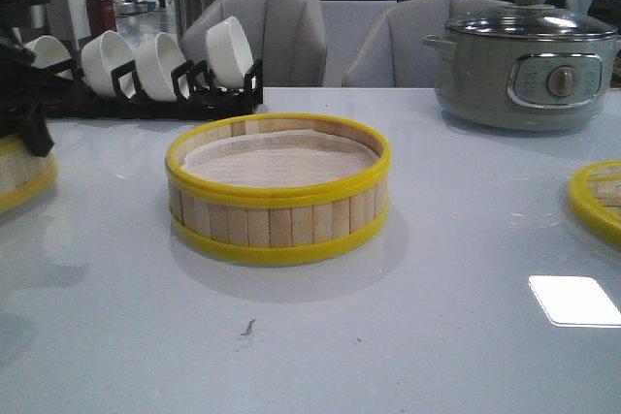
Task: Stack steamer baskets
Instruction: 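Close the left gripper on the basket rim and lift it, then carry the basket with the left gripper over the centre basket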
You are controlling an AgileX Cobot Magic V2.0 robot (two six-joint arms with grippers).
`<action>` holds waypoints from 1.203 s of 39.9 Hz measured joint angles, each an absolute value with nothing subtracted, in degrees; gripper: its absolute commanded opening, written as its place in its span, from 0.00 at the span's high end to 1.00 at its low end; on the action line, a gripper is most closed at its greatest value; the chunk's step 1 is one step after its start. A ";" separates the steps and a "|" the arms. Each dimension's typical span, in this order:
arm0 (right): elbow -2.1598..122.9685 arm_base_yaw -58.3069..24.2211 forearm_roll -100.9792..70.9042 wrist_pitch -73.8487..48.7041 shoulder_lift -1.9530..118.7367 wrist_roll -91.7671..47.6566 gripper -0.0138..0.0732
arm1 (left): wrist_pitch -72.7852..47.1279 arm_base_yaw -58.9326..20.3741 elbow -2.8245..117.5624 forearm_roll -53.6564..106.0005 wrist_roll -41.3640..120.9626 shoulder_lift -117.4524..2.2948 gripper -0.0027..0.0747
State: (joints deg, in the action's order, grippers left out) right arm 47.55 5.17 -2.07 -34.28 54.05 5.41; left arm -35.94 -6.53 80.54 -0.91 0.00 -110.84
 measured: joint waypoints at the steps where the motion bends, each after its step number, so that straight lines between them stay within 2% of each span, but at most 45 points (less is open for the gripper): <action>1: 47.55 5.17 -2.07 -34.28 54.05 5.41 0.39 | -36.59 -7.59 81.53 -0.91 0.00 -110.84 0.85; 18: 47.55 5.17 -2.07 -34.28 54.05 5.50 0.39 | -44.66 -24.82 96.83 -1.50 0.00 -110.84 0.85; 32: 47.55 5.17 -2.07 -34.28 54.05 5.50 0.39 | -44.39 -40.34 98.25 -1.34 0.00 -111.60 0.85; 48: 47.55 5.17 -2.07 -34.28 54.05 5.50 0.39 | -43.93 -45.89 98.25 -1.57 0.00 -114.84 0.85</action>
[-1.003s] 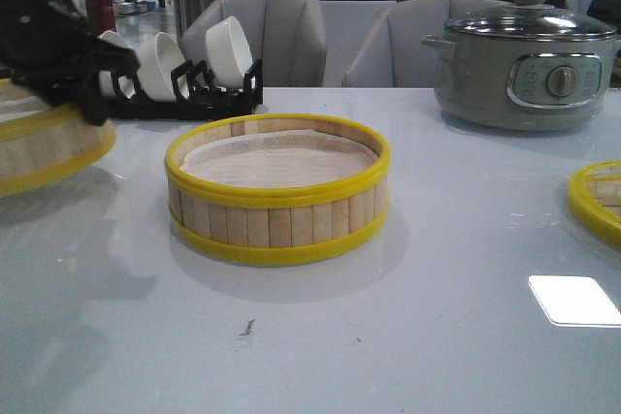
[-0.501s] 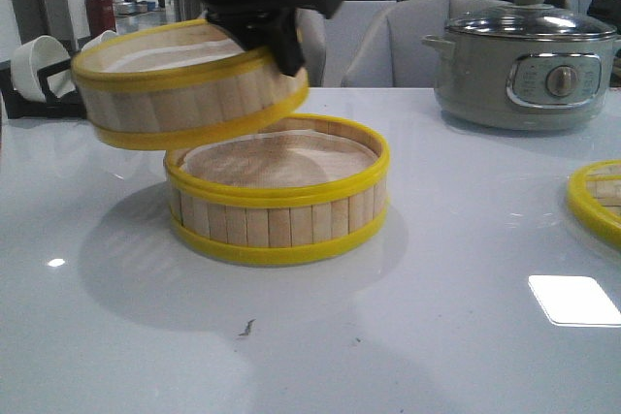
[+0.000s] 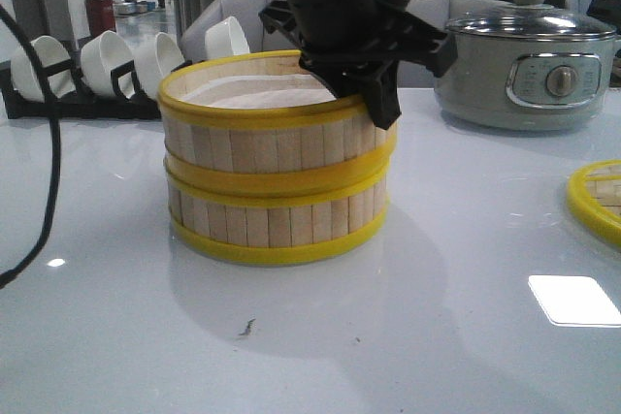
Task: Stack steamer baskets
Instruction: 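Carry the basket with the left gripper over the centre basket, then lower the held basket onto the centre basket and open the left gripper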
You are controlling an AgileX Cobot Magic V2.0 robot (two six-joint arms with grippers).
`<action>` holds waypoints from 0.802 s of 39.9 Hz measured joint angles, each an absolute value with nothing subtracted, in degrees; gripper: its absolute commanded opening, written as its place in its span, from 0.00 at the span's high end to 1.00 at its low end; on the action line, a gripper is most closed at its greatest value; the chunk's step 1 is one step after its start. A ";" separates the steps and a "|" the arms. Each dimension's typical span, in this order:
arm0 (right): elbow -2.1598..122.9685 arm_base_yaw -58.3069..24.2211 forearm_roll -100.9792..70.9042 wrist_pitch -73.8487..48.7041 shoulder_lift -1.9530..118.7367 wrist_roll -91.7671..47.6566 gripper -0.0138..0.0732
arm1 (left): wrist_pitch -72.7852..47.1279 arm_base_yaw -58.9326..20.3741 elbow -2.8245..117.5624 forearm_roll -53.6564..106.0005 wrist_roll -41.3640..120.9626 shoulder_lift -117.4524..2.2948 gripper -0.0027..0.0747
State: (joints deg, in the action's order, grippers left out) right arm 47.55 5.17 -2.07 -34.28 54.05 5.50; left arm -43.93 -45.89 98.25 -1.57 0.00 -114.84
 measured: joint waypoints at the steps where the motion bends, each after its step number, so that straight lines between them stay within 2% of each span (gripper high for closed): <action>1: 47.55 5.17 -2.07 -34.28 54.05 5.50 0.39 | -43.93 -46.04 98.25 -1.57 0.00 -114.96 0.85; 32: 47.55 5.17 -2.07 -34.28 54.05 5.50 0.39 | -43.58 -46.43 98.36 -4.33 0.00 -116.27 0.85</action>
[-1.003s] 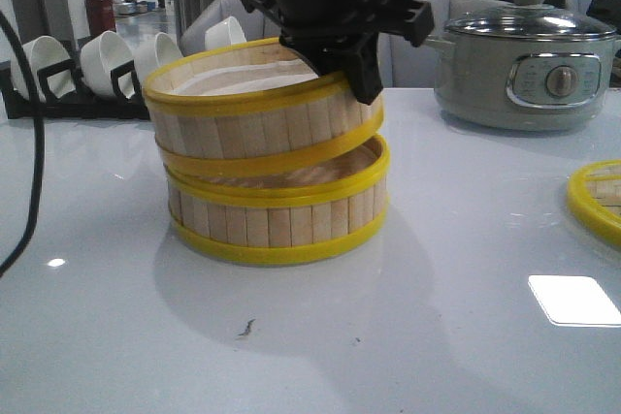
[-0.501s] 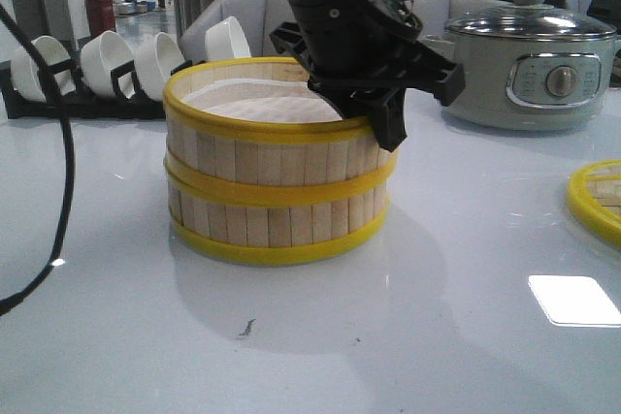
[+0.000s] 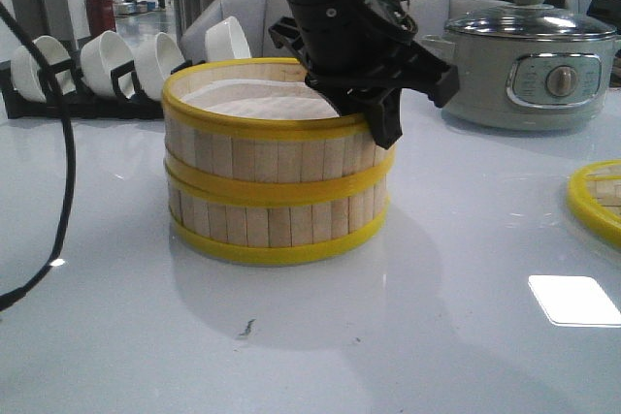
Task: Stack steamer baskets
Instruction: 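Lower the held basket onto the centre basket and open the left gripper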
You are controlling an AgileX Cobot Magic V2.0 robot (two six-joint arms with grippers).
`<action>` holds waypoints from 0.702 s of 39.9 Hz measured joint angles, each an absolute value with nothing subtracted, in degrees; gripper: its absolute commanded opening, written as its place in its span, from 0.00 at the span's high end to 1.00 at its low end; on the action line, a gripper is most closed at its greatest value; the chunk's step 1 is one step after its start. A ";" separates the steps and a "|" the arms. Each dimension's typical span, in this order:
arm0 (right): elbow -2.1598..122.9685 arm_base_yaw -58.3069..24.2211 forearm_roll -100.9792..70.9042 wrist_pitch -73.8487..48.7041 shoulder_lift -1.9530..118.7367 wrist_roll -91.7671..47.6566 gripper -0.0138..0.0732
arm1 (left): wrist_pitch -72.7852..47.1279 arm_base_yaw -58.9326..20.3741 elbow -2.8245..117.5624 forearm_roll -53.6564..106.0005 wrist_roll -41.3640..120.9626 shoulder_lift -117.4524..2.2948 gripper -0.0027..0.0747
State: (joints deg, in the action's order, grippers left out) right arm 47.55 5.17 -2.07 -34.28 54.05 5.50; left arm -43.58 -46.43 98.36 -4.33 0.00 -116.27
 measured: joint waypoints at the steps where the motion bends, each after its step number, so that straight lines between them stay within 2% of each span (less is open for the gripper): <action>1: 47.55 5.17 -2.07 -34.28 54.05 5.50 0.39 | -43.58 -46.43 98.36 -4.33 0.00 -116.27 0.85; 28: 47.55 5.17 -2.07 -33.99 54.05 5.54 0.39 | -43.00 -45.95 98.44 -4.08 0.00 -116.27 0.85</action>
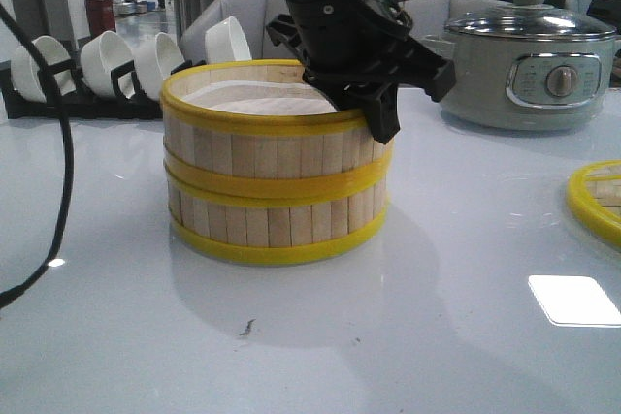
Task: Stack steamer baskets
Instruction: 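Lower the held basket onto the centre basket and open the left gripper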
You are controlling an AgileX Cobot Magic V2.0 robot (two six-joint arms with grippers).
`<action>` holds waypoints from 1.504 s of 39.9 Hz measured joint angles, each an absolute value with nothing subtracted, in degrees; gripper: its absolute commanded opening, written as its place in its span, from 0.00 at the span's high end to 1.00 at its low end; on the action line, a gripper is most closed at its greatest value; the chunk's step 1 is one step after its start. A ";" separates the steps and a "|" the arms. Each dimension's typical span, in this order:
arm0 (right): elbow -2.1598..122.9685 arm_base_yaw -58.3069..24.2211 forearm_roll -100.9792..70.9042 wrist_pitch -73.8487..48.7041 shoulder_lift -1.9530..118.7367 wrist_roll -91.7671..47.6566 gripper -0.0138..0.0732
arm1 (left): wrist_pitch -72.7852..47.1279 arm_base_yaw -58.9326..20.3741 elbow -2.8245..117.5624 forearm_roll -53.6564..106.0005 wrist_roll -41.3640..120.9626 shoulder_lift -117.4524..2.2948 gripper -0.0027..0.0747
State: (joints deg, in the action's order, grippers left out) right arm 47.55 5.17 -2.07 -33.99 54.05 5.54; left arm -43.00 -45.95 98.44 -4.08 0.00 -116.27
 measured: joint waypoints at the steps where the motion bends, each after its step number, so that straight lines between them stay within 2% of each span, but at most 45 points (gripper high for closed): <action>1: 47.55 5.17 -2.07 -33.95 54.05 5.54 0.39 | -43.00 -45.95 98.44 -4.08 0.00 -116.27 0.85; 9: 47.55 5.17 -2.07 -33.95 54.05 5.54 0.39 | -43.00 -45.86 98.44 -4.08 0.00 -116.27 0.85; 20: 47.55 5.17 -2.07 -33.95 54.05 5.54 0.39 | -43.00 -45.59 98.48 -4.92 0.00 -116.27 0.71; 33: 47.55 5.17 -2.07 -33.95 54.05 5.54 0.39 | -43.00 -45.55 98.57 -5.39 0.00 -116.27 0.68; 37: 47.55 5.17 -2.07 -33.95 54.05 5.54 0.39 | -43.00 -45.55 98.57 -5.50 0.00 -116.27 0.63; 42: 47.55 5.17 -2.07 -33.95 54.05 5.54 0.39 | -43.00 -45.55 98.70 -5.70 0.00 -116.27 0.51; 46: 47.55 5.17 -2.07 -33.95 54.05 5.54 0.39 | -43.00 -45.55 98.70 -5.70 0.00 -116.27 0.46; 60: 47.55 5.17 -2.07 -33.95 54.05 5.54 0.39 | -42.88 -45.46 99.94 -5.70 0.00 -116.27 0.40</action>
State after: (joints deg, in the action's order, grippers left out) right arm 47.55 5.17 -2.07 -33.95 54.05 5.54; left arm -42.88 -45.46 99.94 -5.70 0.00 -116.27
